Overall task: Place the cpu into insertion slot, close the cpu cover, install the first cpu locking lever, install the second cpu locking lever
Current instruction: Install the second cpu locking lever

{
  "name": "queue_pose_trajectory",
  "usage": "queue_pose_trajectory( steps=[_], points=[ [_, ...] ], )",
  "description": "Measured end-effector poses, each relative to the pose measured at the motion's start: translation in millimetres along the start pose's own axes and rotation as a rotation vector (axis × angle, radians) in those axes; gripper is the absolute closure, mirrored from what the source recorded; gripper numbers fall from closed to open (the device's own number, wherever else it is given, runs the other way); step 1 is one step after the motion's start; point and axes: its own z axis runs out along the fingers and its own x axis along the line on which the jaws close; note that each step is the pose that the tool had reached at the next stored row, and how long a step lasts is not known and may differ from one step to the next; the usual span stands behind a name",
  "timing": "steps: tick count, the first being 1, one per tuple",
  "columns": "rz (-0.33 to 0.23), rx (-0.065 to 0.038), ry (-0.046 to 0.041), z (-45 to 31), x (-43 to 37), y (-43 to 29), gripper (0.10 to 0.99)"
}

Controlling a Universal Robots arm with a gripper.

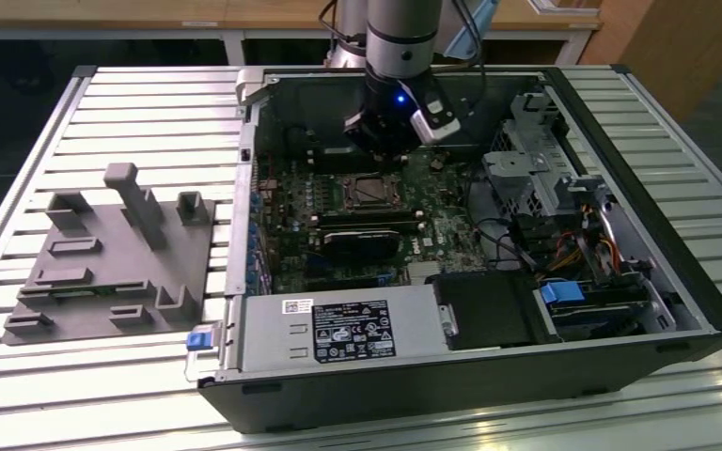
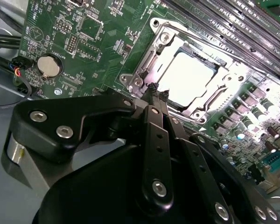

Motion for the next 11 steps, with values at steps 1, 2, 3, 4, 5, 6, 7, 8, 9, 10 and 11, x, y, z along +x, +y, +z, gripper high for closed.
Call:
queue_pose_trajectory(
  steps=[1, 2, 3, 4, 5, 6, 7, 8, 9, 10, 11],
  points=[
    [0.000, 0.000, 0.0000, 0.0, 0.0, -0.4, 0.980],
    [0.000, 0.000, 0.0000, 0.0, 0.0, -0.9, 0.980],
    [0.000, 0.000, 0.0000, -0.1, -0.1, -1.4, 0.980],
    [0.000, 0.000, 0.0000, -0.1, -0.1, -1.9, 0.980],
    [0.000, 0.000, 0.0000, -0.1, -0.1, -2.4, 0.980],
    [0.000, 0.000, 0.0000, -0.1, -0.1, -3.0, 0.980],
    [0.000, 0.000, 0.0000, -0.2, -0.1, -3.6, 0.980],
    [0.000, 0.000, 0.0000, -0.2, -0.1, -4.3, 0.980],
    [0.000, 0.000, 0.0000, -0.2, -0.1, -5.0, 0.980],
    [0.000, 0.000, 0.0000, -0.2, -0.2, -5.5, 0.980],
    [0.000, 0.000, 0.0000, -0.3, -0.1, -5.9, 0.980]
  ],
)
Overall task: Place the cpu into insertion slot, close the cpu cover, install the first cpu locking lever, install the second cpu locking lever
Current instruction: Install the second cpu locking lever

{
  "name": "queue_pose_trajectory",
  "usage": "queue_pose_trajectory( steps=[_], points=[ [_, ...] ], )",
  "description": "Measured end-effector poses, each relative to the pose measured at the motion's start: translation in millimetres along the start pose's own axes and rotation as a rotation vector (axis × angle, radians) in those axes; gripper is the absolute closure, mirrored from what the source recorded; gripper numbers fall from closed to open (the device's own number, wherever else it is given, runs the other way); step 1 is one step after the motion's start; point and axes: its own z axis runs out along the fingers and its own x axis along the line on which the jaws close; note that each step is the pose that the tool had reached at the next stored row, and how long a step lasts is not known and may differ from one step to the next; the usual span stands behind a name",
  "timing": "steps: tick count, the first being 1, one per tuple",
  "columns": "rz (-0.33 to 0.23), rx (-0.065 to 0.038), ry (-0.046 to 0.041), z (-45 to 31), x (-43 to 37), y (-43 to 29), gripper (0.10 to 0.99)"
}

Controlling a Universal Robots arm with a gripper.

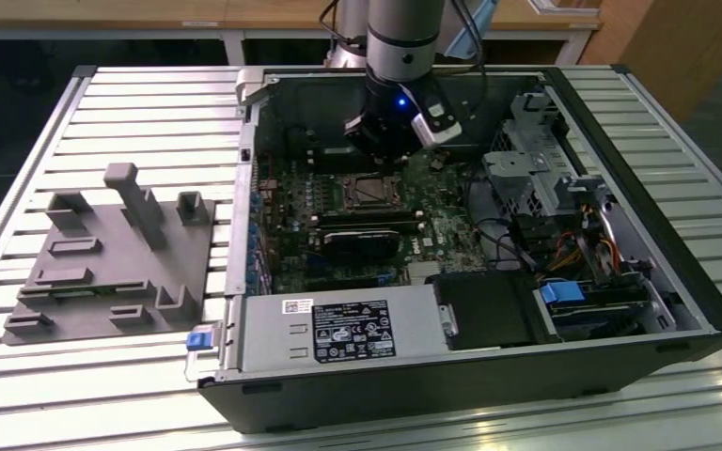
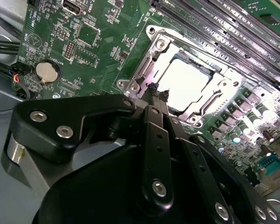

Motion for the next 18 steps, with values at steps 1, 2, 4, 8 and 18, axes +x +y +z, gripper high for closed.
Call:
queue_pose_trajectory(
  steps=[1, 2, 4, 8, 18],
  points=[
    [0.000, 0.000, -0.0001, 0.0, 0.0, -0.2, 0.980],
    [0.000, 0.000, -0.0001, 0.0, 0.0, -0.3, 0.980],
    [0.000, 0.000, 0.0002, -0.4, 0.0, -0.5, 0.980],
    [0.000, 0.000, 0.0000, -4.7, -0.2, -0.3, 0.980],
    [0.000, 0.000, 0.0000, -6.6, -0.4, -8.6, 0.980]
  ],
)
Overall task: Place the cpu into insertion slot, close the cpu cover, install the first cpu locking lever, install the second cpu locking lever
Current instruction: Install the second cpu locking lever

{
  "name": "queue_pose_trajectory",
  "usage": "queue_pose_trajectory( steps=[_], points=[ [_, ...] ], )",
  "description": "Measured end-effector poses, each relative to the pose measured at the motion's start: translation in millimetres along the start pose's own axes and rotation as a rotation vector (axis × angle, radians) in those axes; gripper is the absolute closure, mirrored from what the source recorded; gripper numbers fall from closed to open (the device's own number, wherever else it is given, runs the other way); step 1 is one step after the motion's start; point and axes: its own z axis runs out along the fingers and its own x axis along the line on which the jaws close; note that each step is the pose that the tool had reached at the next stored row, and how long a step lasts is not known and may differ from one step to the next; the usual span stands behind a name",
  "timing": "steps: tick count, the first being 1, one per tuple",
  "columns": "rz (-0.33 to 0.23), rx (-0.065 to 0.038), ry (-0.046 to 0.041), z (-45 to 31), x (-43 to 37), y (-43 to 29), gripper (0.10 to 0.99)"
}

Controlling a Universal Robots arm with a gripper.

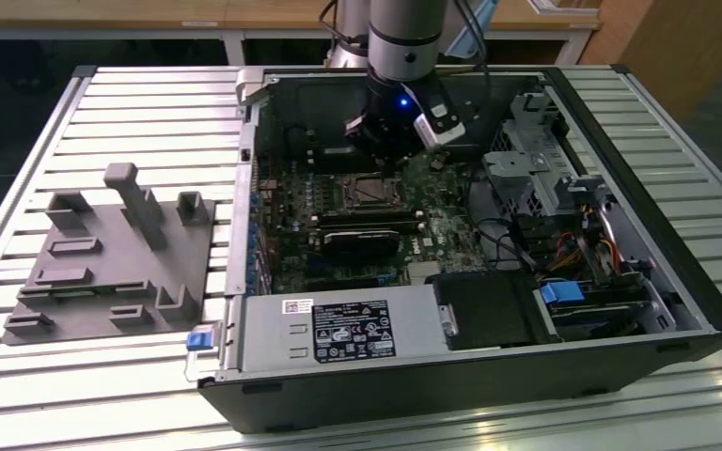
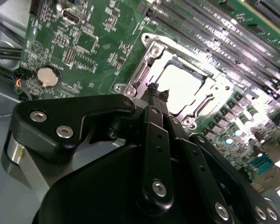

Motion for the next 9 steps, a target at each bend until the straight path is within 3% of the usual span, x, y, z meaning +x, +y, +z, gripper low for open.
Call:
queue_pose_trajectory(
  steps=[5, 9],
  points=[
    [0.000, 0.000, 0.0000, -1.1, -0.2, -7.5, 0.980],
    [0.000, -0.001, 0.0028, -10.9, -0.6, -7.5, 0.980]
  ],
)
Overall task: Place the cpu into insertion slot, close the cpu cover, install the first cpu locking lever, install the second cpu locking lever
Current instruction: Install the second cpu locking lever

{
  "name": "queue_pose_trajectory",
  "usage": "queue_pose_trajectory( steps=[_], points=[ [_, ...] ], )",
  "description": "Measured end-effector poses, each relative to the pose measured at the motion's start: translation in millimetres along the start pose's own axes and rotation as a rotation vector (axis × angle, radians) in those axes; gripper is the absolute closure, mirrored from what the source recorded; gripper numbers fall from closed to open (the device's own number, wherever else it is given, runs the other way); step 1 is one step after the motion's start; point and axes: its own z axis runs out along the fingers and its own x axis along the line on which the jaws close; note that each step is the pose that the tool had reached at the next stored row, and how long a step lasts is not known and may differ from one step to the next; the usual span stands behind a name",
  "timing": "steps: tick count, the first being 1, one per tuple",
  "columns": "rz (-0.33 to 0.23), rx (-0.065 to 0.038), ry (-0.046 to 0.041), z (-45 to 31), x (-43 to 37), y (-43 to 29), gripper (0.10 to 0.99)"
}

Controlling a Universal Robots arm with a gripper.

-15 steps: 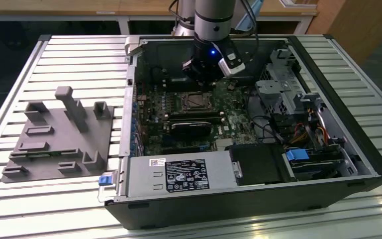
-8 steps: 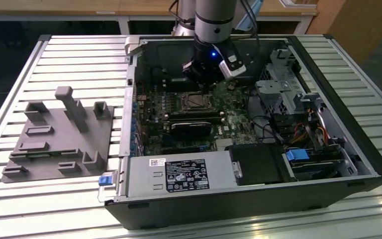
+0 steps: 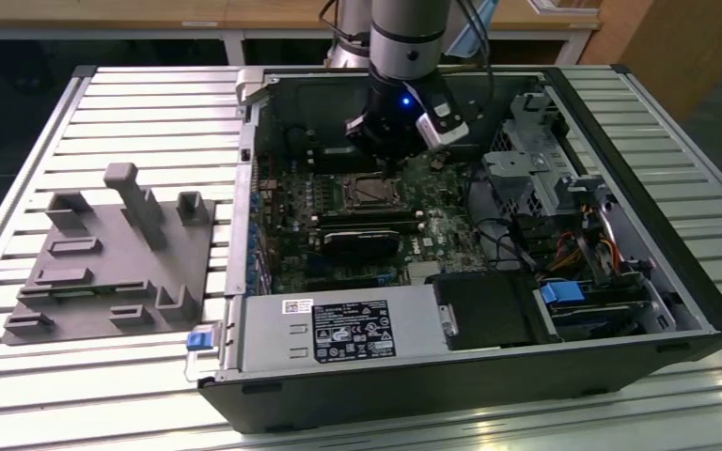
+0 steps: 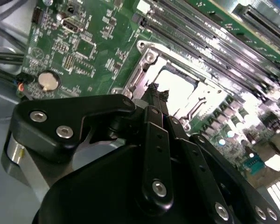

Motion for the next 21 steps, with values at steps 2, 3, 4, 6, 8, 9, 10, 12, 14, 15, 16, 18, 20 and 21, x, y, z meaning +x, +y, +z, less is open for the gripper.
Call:
queue_pose_trajectory(
  steps=[2, 3, 4, 6, 8, 9, 10, 12, 14, 15, 16, 18, 20, 21],
  points=[
    [0.000, -0.004, 0.0029, -2.1, -0.2, -0.4, 0.980],
    [0.000, -0.005, 0.0038, -2.2, -0.2, -1.5, 0.980],
    [0.000, -0.005, 0.0040, -2.3, -0.3, -3.5, 0.980],
    [0.000, -0.005, 0.0041, -2.5, -0.4, -7.9, 0.980],
    [0.000, -0.005, 0.0042, -2.7, -0.5, -13.6, 0.980],
    [0.000, -0.005, 0.0042, -2.7, -0.6, -16.7, 0.980],
    [0.000, -0.005, 0.0042, -2.7, -0.7, -18.9, 0.980],
    [0.000, -0.005, 0.0044, -2.5, -0.7, -22.0, 0.980],
    [-0.005, -0.006, 0.0072, -1.4, -0.7, -23.0, 0.980],
    [-0.009, -0.006, 0.0086, -0.7, -0.7, -23.5, 0.980],
    [-0.011, -0.007, 0.0093, 0.2, -0.7, -24.2, 0.980],
    [-0.012, -0.013, 0.0095, 1.5, -0.7, -26.7, 0.980],
    [-0.012, -0.021, 0.0095, 1.9, -0.8, -30.4, 0.980],
    [-0.012, -0.025, 0.0096, 2.0, -0.9, -32.7, 0.980]
  ],
)
